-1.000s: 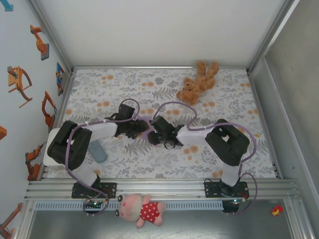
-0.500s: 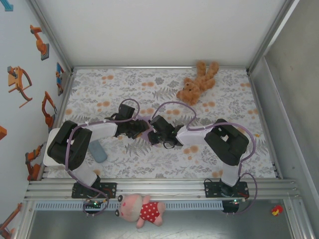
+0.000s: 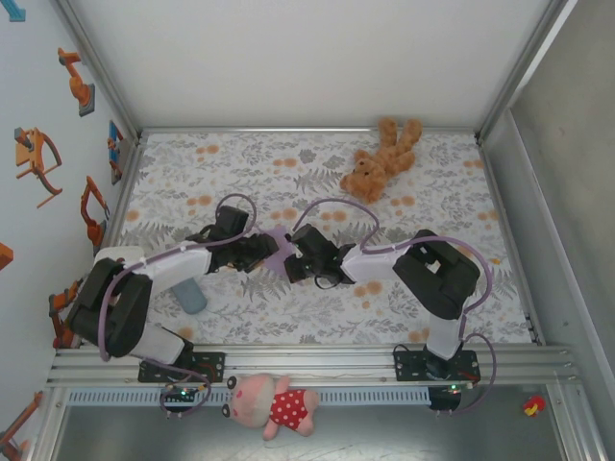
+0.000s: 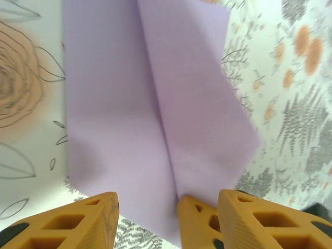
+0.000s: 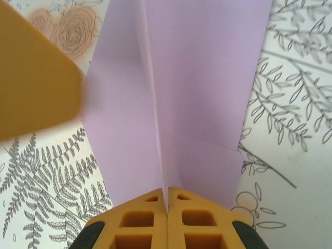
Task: Fold a paper plane with a square sheet of paper (pick it up from the middle)
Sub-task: Fourth fold the wing at the center of the table.
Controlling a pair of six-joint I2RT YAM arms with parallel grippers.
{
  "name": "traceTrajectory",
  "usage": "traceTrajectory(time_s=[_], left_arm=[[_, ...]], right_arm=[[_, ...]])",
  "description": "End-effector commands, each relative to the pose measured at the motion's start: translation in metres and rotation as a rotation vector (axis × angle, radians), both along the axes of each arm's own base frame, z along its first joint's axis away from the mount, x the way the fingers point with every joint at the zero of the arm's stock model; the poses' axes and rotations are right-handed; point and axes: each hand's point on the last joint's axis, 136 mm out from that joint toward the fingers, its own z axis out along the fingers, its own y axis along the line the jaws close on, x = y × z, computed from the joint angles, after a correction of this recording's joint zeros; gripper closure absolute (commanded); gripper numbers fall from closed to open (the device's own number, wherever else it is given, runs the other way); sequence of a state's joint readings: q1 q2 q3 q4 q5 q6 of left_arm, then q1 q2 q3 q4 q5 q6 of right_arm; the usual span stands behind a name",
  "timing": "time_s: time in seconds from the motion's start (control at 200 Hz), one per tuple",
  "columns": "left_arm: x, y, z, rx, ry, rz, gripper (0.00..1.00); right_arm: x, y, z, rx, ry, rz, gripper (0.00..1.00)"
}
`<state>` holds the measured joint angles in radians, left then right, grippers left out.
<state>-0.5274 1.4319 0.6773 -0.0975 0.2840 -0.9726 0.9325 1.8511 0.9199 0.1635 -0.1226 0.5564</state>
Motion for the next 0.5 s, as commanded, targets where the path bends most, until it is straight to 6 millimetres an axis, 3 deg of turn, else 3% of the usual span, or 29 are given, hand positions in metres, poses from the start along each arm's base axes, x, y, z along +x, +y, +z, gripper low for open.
traceTrajectory(time_s=[0.0, 0.496], left_arm=[[-0.003, 0.011, 0.006, -0.002, -0.022, 0.036, 0.47], [-0.004, -0.016, 0.014, -0.196, -0.044, -0.025, 0.6]], right_arm=[[-0.005, 0.003, 0.004, 0.065, 0.026, 0.015, 0.98], [-0.013, 0.004, -0.002, 0.284, 0.243, -0.016, 1.0]])
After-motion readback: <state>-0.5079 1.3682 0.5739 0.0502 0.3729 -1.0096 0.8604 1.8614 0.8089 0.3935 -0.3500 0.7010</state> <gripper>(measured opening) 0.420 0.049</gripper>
